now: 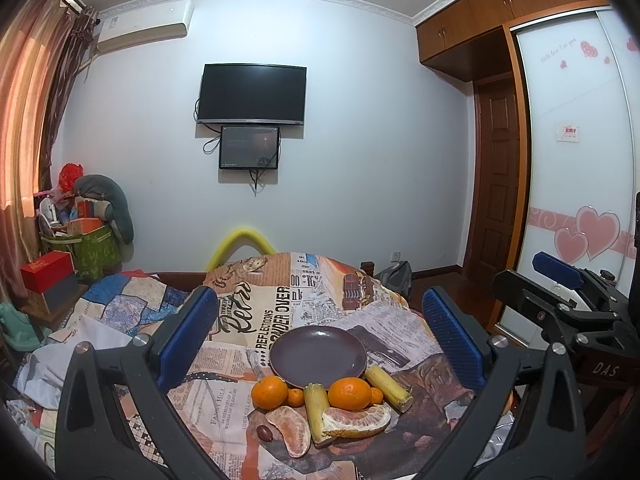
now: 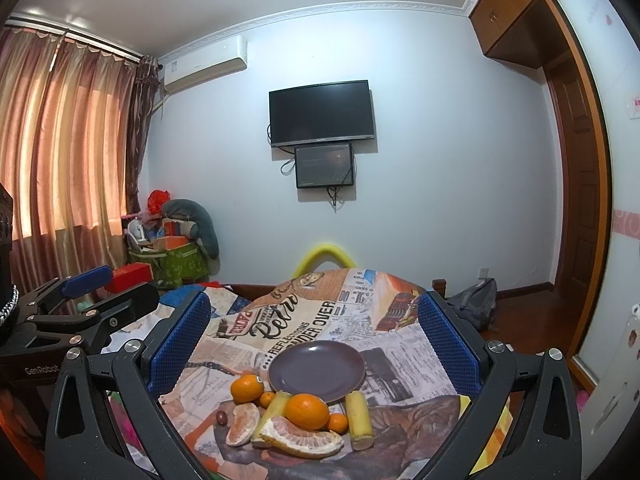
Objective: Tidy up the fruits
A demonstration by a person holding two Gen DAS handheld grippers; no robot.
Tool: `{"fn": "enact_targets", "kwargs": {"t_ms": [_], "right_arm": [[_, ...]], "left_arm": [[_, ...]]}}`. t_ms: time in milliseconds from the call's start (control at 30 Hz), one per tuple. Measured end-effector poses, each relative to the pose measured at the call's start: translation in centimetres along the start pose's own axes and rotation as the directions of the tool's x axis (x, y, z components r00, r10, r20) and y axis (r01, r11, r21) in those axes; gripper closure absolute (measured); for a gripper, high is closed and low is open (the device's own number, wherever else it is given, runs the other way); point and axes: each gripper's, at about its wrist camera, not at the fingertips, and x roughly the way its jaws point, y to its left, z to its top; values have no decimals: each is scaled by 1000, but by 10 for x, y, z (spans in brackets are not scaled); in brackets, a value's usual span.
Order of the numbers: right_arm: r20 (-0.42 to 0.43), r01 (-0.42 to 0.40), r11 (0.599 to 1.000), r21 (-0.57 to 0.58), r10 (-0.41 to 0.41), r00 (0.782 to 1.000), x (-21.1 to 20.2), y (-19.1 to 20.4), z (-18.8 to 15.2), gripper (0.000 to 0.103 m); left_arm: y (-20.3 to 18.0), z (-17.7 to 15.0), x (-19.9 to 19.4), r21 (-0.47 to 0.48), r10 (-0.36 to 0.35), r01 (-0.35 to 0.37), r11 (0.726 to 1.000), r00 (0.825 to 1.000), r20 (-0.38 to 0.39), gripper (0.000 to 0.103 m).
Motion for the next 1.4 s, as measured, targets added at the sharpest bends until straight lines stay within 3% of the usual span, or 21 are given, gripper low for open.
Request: {"fn": "enact_targets", "kwargs": {"t_ms": [633, 967, 1167, 1400], "right_arm": [[-20, 9, 1000, 1, -9, 1000, 3, -1, -1, 0], [-129, 37, 999, -11, -38, 991, 26, -10, -20, 0], [-234, 35, 999, 9, -32, 972, 48, -22, -37, 0], [-338, 58, 998, 21, -47, 940, 74, -40, -59, 0]], "left_arm": [[2, -5, 8, -9, -1, 1, 1000, 1000, -22, 0], [18, -18, 39, -49, -8, 3, 999, 993, -117, 0], [29, -37, 69, -56, 5, -16, 998, 979, -202, 1], [48, -67, 113, -68, 8, -34, 997, 937, -348, 17]]}}
